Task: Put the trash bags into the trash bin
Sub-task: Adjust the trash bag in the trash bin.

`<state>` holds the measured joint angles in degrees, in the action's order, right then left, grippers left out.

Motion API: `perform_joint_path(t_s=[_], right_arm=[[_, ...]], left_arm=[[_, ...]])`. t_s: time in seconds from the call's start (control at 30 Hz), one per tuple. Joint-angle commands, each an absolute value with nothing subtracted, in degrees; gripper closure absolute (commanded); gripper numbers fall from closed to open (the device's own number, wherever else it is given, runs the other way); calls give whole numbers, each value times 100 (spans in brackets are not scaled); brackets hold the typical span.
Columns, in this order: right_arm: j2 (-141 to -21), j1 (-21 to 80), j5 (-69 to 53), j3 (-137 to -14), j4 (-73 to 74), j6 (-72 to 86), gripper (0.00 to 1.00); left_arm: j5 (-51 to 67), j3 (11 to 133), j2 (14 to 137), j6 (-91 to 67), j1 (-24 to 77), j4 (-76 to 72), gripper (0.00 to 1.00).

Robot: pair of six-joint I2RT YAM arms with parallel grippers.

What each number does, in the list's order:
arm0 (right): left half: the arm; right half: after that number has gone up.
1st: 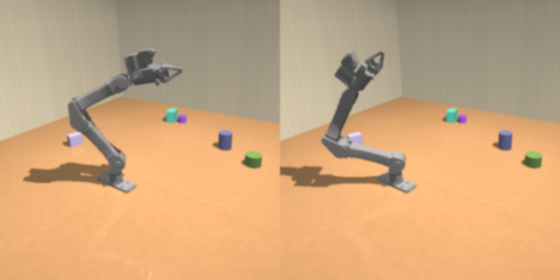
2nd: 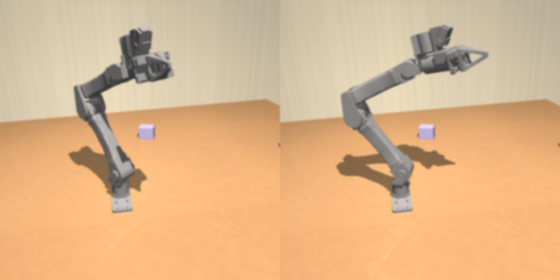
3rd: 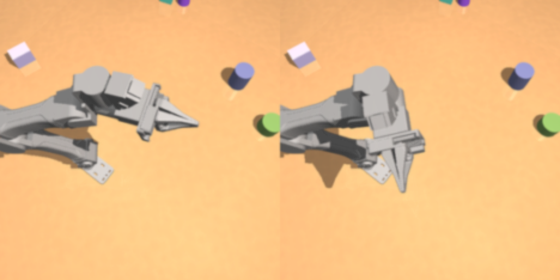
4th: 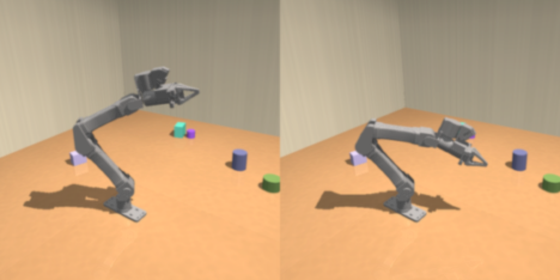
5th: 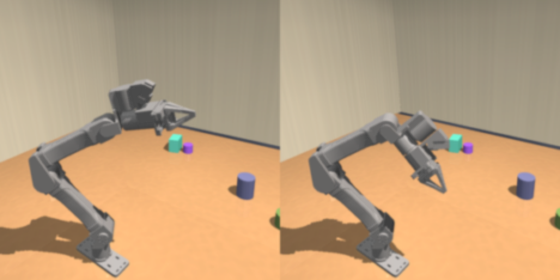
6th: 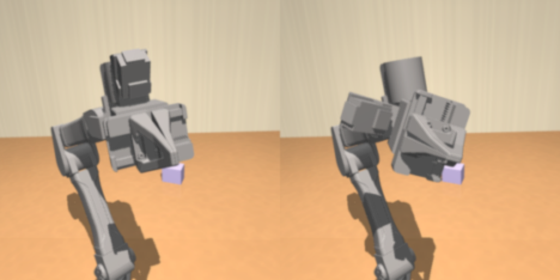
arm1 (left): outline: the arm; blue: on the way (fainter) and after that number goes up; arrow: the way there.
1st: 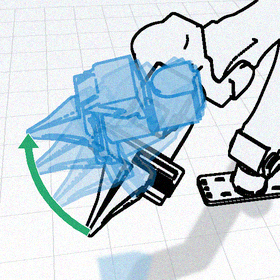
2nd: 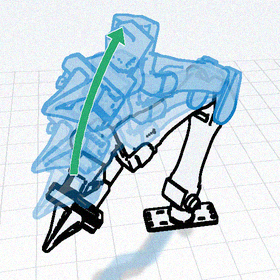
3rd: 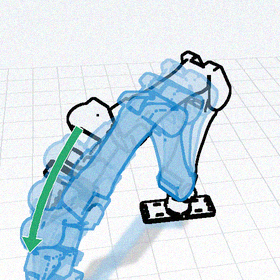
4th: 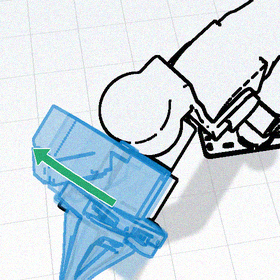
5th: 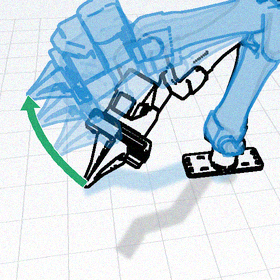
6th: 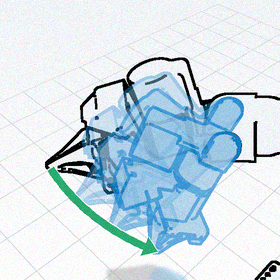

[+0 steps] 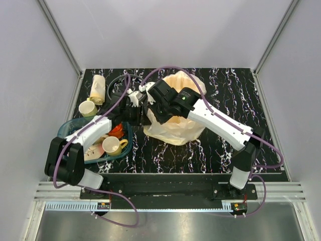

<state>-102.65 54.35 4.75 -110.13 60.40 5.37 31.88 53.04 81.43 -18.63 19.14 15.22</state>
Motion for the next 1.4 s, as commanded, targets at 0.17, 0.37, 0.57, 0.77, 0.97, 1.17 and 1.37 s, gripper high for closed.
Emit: perform_joint_path(t_s=[0.17,0.37,0.57,0.77,0.97,1.17,1.37], right_arm=[[-9897,5292,861,-10863,6056,70,100],[-9747,5010,624,-10679,6117,18,100],[-9607,4861,405,-10555,6091,-176,100],[-9650,4702,343,-10591,6047,-88,100],[-9668,4641,255,-10687,6012,-97,100],[-9607,4579,115,-10582,5994,-193,100],[-9343,4316,-455,-10284,5985,-808,100]], left_arm=[[3102,5089,8956,-2153,1881,1117,60],[3761,4606,8702,-2592,1820,212,55],[4464,3807,7367,-3629,1046,-1588,53],[4676,3375,6671,-4517,1352,-2355,41],[4149,3331,7364,-4860,2206,-2593,45],[3779,3349,8270,-4737,2355,-2128,53],[4385,3156,7929,-4492,2320,-2618,49]])
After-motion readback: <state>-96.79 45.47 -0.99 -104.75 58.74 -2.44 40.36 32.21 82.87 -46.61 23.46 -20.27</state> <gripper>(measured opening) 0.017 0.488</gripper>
